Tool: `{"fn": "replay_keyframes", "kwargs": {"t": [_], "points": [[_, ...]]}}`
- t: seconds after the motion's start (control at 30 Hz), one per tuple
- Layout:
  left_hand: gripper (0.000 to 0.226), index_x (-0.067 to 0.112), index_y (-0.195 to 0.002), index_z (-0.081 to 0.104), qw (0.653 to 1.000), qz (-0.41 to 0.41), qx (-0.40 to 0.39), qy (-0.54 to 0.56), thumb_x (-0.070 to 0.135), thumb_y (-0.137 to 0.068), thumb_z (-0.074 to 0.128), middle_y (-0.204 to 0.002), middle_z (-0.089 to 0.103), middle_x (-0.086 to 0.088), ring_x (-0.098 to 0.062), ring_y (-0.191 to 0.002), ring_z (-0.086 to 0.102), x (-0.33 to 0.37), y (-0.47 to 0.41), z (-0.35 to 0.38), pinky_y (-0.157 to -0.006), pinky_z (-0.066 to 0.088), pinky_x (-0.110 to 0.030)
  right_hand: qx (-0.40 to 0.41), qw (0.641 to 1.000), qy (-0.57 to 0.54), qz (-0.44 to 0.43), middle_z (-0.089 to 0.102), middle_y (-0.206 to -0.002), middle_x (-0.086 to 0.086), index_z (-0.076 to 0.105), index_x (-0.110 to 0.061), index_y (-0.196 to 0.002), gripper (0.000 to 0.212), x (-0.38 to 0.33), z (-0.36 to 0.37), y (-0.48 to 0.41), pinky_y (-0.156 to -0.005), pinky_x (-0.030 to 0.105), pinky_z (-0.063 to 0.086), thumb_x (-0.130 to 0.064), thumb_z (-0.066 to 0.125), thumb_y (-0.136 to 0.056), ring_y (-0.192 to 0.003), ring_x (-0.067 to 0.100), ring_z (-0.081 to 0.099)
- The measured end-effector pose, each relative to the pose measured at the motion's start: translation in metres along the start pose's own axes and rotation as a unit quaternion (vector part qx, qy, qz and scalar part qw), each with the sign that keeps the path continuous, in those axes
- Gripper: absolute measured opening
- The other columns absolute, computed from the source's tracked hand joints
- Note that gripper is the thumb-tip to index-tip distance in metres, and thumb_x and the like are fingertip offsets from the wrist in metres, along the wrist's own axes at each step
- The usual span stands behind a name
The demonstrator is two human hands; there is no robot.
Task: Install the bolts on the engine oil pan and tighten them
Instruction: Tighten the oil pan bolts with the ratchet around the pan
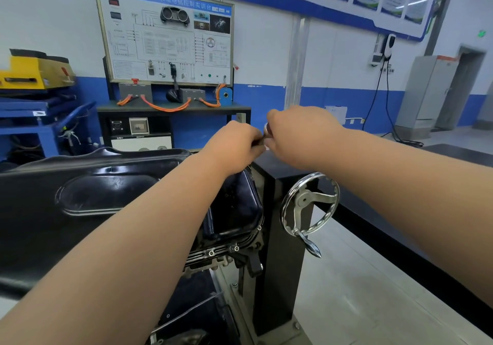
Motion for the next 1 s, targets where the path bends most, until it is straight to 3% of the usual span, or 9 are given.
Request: {"fn": "replay_keyframes", "kwargs": {"t": [0.13, 0.2, 0.33, 0.5, 0.57, 0.63, 0.73, 0.83, 1.0], "points": [[0.014, 0.015, -0.097, 0.065, 0.998, -0.002, -0.013, 0.053, 0.026, -0.091, 0.058, -0.084, 0.065, -0.001, -0.020, -0.079, 0.059, -0.002, -0.001, 0.004, -0.068, 0.047, -0.030, -0.003, 0.998, 0.038, -0.050, 0.041, -0.082, -0.002, 0.048, -0.018, -0.105, 0.018, 0.000, -0.002, -0.002, -0.080, 0.040, 0.037, -0.011, 0.044, -0.089, -0.070, 0.021, 0.046], [0.015, 0.016, -0.095, 0.060, 0.997, -0.014, 0.000, 0.072, 0.029, -0.088, 0.062, -0.085, 0.061, 0.004, -0.018, -0.081, 0.058, -0.004, -0.001, 0.005, -0.070, 0.047, -0.030, -0.003, 1.000, 0.012, -0.021, 0.040, -0.071, -0.003, 0.046, -0.015, -0.093, 0.004, 0.001, 0.001, -0.003, -0.070, 0.034, 0.031, -0.019, 0.044, -0.094, -0.060, 0.018, 0.040], [0.019, 0.012, -0.085, 0.058, 0.998, -0.029, 0.032, 0.044, 0.031, -0.085, 0.062, -0.076, 0.056, 0.001, -0.018, -0.068, 0.051, -0.006, -0.001, 0.002, -0.052, 0.037, -0.025, -0.074, 0.984, -0.158, 0.043, 0.045, -0.064, 0.003, 0.042, -0.015, -0.064, 0.044, 0.001, 0.014, -0.005, -0.048, 0.029, 0.027, -0.042, 0.036, -0.099, -0.057, 0.017, 0.044], [0.013, 0.017, -0.096, 0.061, 1.000, 0.015, 0.000, 0.019, 0.029, -0.091, 0.059, -0.085, 0.061, 0.001, -0.016, -0.077, 0.055, -0.001, 0.000, 0.001, -0.063, 0.040, -0.025, -0.033, 0.999, -0.018, -0.033, 0.036, -0.072, -0.004, 0.035, -0.018, -0.092, 0.010, 0.003, 0.007, 0.003, -0.058, 0.028, 0.029, -0.024, 0.042, -0.096, -0.064, 0.017, 0.039], [0.014, 0.015, -0.099, 0.063, 1.000, 0.021, -0.001, 0.010, 0.026, -0.091, 0.059, -0.083, 0.061, 0.001, -0.017, -0.076, 0.055, 0.000, -0.001, 0.002, -0.059, 0.041, -0.024, -0.003, 0.994, 0.046, -0.100, 0.034, -0.080, -0.002, 0.041, -0.019, -0.102, 0.015, 0.000, 0.006, 0.004, -0.072, 0.033, 0.032, -0.011, 0.042, -0.090, -0.074, 0.019, 0.036], [0.014, 0.014, -0.098, 0.063, 1.000, 0.021, 0.001, -0.008, 0.025, -0.091, 0.058, -0.079, 0.059, 0.001, -0.017, -0.071, 0.053, 0.000, -0.002, 0.002, -0.052, 0.036, -0.021, 0.013, 0.994, 0.051, -0.094, 0.040, -0.084, 0.001, 0.044, -0.013, -0.110, 0.024, -0.001, 0.008, 0.001, -0.071, 0.035, 0.036, -0.008, 0.045, -0.087, -0.072, 0.019, 0.037], [0.016, 0.014, -0.094, 0.062, 1.000, 0.004, 0.009, -0.001, 0.028, -0.089, 0.058, -0.082, 0.064, -0.003, -0.021, -0.073, 0.058, 0.000, -0.001, 0.001, -0.060, 0.049, -0.032, -0.033, 0.996, -0.079, -0.006, 0.052, -0.083, 0.001, 0.042, -0.011, -0.120, 0.027, 0.001, 0.012, -0.006, -0.054, 0.031, 0.034, -0.021, 0.045, -0.095, -0.065, 0.018, 0.047], [0.021, 0.017, -0.071, 0.053, 1.000, -0.009, 0.028, -0.003, 0.029, -0.088, 0.054, -0.063, 0.051, 0.003, -0.016, -0.058, 0.048, 0.000, -0.002, 0.000, -0.051, 0.039, -0.029, -0.075, 0.960, -0.263, 0.063, 0.057, -0.088, 0.003, 0.046, -0.012, -0.113, 0.026, 0.002, 0.018, -0.011, -0.053, 0.029, 0.037, -0.034, 0.041, -0.099, -0.069, 0.015, 0.051], [0.031, 0.027, -0.058, 0.041, 0.999, -0.023, 0.018, 0.013, 0.023, -0.084, 0.056, -0.054, 0.045, 0.008, -0.006, -0.048, 0.039, -0.001, 0.000, -0.003, -0.044, 0.025, -0.020, -0.049, 0.969, -0.241, 0.019, 0.053, -0.085, -0.002, 0.046, -0.020, -0.104, 0.012, -0.001, 0.020, -0.009, -0.050, 0.025, 0.031, -0.028, 0.039, -0.097, -0.066, 0.007, 0.043]]}}
Point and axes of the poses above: each hand's wrist, its own y-axis away from the middle knuckle, its own z-axis out of the palm, x = y × z, the point moved 3 cm from there along -y, towards the middle knuckle
